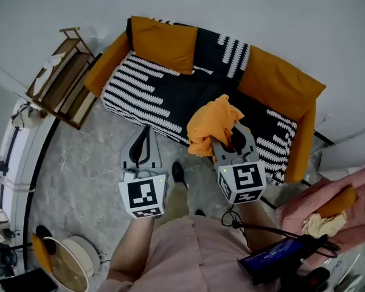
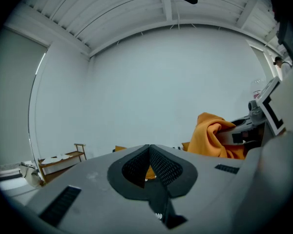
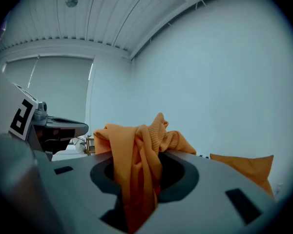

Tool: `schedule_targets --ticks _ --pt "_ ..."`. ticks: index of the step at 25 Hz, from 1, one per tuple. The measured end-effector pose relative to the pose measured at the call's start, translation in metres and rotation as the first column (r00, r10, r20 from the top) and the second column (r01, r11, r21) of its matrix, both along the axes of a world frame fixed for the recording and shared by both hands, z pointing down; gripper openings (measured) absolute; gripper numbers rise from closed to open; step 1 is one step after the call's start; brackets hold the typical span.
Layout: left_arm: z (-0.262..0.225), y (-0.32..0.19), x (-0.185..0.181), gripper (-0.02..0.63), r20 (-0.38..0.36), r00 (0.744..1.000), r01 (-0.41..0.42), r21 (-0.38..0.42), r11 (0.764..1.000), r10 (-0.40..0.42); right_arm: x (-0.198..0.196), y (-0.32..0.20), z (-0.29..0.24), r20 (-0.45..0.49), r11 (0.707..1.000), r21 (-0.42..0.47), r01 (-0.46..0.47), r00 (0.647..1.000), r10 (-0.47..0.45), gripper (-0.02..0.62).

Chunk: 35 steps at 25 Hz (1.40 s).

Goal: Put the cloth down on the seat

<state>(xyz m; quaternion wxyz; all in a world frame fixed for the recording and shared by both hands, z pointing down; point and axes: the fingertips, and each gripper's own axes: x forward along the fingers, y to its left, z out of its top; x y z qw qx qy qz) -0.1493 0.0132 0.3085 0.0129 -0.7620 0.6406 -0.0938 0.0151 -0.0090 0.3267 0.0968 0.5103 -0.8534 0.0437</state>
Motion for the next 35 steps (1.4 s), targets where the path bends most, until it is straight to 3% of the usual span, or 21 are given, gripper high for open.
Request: schedule_targets --ticks 8,15,26,35 --pt "-0.001 -0.138 -0.040 0.011 0.008 0.997 -0.083 0.012 0.997 0.083 -0.033 -0.106 0.000 0.031 0.996 -0.001 -0.087 0.996 0.087 0.132" --pt "-0.014 -0.225 -0.064 0.011 -0.014 0.991 -0.134 0.044 0.990 0.135 -0.047 -0.197 -0.021 0.009 0.986 0.039 -0.164 0.986 0.164 0.132" --pt "-0.021 -0.297 -0.045 0.011 -0.009 0.980 -0.197 0.066 0.978 0.198 -0.025 -0.270 -0.036 -0.006 0.968 0.067 -0.242 0.970 0.243 0.132" --pt "0.013 -0.359 -0.017 0.011 -0.002 0.969 -0.247 -0.013 0.969 0.247 -0.002 -0.329 0.007 -0.029 0.962 -0.016 -0.273 0.962 0.272 0.132"
